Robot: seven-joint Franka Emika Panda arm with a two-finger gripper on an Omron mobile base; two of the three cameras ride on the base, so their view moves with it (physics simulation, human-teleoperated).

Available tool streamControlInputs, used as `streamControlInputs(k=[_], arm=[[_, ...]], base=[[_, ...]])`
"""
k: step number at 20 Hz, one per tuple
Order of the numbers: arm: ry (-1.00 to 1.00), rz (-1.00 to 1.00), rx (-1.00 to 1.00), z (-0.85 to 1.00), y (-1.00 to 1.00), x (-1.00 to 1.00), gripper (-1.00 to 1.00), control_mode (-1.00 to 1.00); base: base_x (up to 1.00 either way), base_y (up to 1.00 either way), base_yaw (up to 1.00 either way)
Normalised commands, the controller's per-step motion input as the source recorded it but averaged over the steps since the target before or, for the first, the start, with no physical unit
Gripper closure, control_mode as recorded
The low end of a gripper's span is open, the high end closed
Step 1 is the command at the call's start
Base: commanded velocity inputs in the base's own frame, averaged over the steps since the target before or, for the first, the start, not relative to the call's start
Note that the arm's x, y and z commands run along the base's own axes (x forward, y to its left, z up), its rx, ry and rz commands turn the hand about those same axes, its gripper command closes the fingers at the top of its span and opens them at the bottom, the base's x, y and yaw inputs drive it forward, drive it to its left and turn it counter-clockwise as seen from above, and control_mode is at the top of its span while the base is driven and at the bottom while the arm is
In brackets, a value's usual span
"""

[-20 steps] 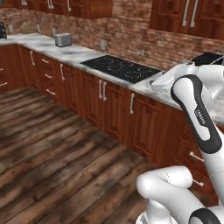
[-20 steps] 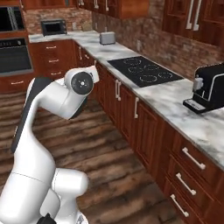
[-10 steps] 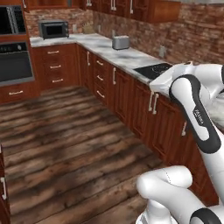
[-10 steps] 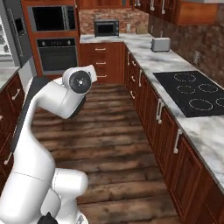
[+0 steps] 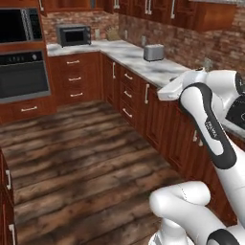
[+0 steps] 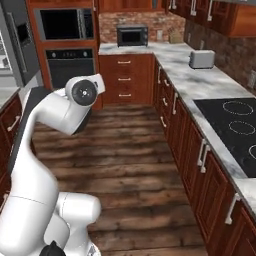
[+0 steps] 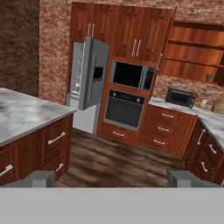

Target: There is a bowl on the dining counter. Grab a lemon wedge from the fridge and place it in the bowl. Then get the liquor bottle and glass cup from the cabinet and place them next to the bowl.

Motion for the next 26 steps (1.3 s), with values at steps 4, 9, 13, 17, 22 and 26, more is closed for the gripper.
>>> streamControlInputs(k=[4,9,13,17,22,26], arm=[[0.0,0.0,0.0,0.0,0.0,0.0,-1.0,1.0],[0.0,0.0,0.0,0.0,0.0,0.0,-1.0,1.0],[0.0,0.0,0.0,0.0,0.0,0.0,-1.0,1.0],[0.0,0.0,0.0,0.0,0.0,0.0,-1.0,1.0],[0.0,0.0,0.0,0.0,0.0,0.0,-1.0,1.0],[0.0,0.0,0.0,0.0,0.0,0.0,-1.0,1.0]], base=[[1.0,0.0,-0.02],[1.0,0.0,0.0],[1.0,0.0,0.0],[1.0,-0.05,0.0],[1.0,-0.26,-0.01],[1.0,-0.39,-0.04]])
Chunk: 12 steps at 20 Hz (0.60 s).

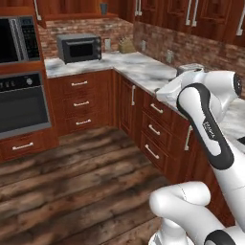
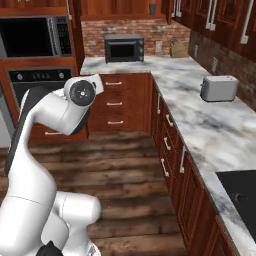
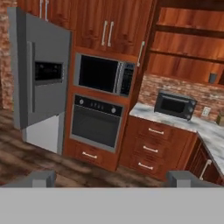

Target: There is a bowl on the dining counter. Grab a lemon wedge from the fridge and place it in the bowl. Then get the liquor bottle and glass cup from the cabinet and place them next to the bowl.

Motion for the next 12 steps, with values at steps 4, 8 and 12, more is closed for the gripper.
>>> streamControlInputs(k=[4,8,12], arm=[[0.0,0.0,0.0,0.0,0.0,0.0,-1.0,1.0],[0.0,0.0,0.0,0.0,0.0,0.0,-1.0,1.0],[0.0,0.0,0.0,0.0,0.0,0.0,-1.0,1.0]], base=[[1.0,-0.29,-0.04],[1.0,-0.02,-0.01],[1.0,0.02,0.0]])
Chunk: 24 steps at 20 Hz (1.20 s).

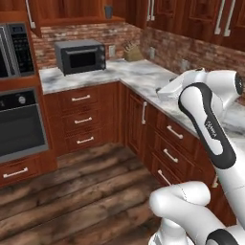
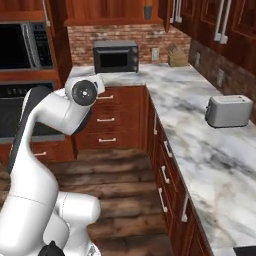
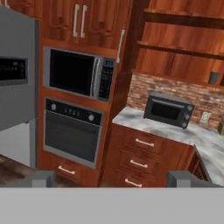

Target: There is a bowl on the dining counter. Grab a lemon wedge from the fridge and place it in the bowl. Then get the liquor bottle and glass cup from the cabinet and place them next to the bowl.

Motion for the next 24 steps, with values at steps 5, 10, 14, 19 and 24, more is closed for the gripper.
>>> streamControlInputs(k=[5,10,14,19,24], arm=[[0.0,0.0,0.0,0.0,0.0,0.0,-1.0,1.0],[0.0,0.0,0.0,0.0,0.0,0.0,-1.0,1.0],[0.0,0.0,0.0,0.0,0.0,0.0,-1.0,1.0],[0.0,0.0,0.0,0.0,0.0,0.0,-1.0,1.0],[0.0,0.0,0.0,0.0,0.0,0.0,-1.0,1.0]], base=[[1.0,0.0,0.0],[1.0,0.0,0.0],[1.0,0.0,0.0],[1.0,0.0,0.0],[1.0,0.0,0.0]])
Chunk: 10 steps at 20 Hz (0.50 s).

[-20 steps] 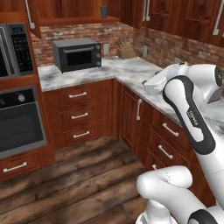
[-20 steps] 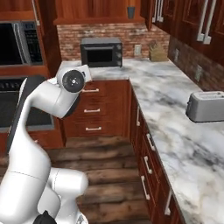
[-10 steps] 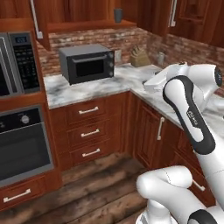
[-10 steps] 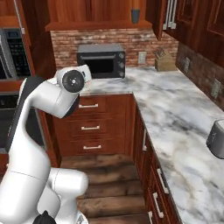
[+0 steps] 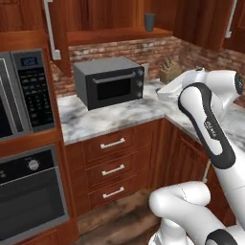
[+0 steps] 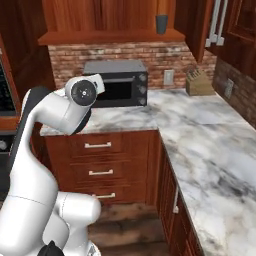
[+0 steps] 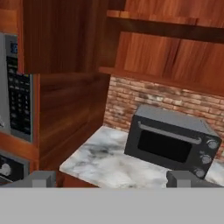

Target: There is a bowl on the dining counter. Grab a lemon wedge from the fridge and place it in the bowl. Then get the liquor bottle and glass cup from the cabinet and place them next to the bowl.

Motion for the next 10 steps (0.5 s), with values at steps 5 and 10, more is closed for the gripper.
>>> streamControlInputs(k=[5,10], arm=[[0.0,0.0,0.0,0.0,0.0,0.0,-1.0,1.0],[0.0,0.0,0.0,0.0,0.0,0.0,-1.0,1.0]], base=[[1.0,-0.02,0.0],[1.0,-0.25,0.08]])
